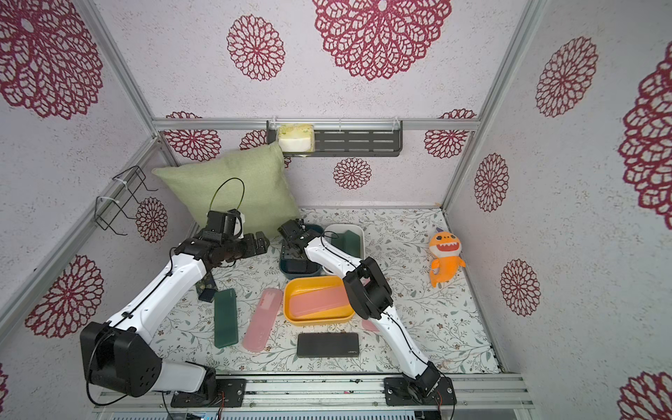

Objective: Place the pencil cases by color into the storage box
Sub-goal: Place the pencil case at the storage box.

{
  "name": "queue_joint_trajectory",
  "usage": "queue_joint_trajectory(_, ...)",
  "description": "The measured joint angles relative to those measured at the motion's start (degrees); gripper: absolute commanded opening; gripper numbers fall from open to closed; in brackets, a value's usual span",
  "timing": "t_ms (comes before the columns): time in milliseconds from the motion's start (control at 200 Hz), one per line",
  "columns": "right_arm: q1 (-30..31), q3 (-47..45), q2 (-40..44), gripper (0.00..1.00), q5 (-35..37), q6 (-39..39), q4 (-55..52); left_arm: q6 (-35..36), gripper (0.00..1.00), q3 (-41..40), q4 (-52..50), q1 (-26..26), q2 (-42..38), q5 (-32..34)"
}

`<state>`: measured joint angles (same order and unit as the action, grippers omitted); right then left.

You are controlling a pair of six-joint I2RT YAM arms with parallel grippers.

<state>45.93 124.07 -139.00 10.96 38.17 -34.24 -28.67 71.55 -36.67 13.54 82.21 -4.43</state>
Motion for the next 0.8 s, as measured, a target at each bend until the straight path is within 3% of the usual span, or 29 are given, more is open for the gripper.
queue_joint_trajectory(795, 0.0, 4.0, -3.4, 0.81, 0.9, 0.5, -0.4, 0.4, 0.97, 0.0, 0.0, 0.0, 1.7, -1.2)
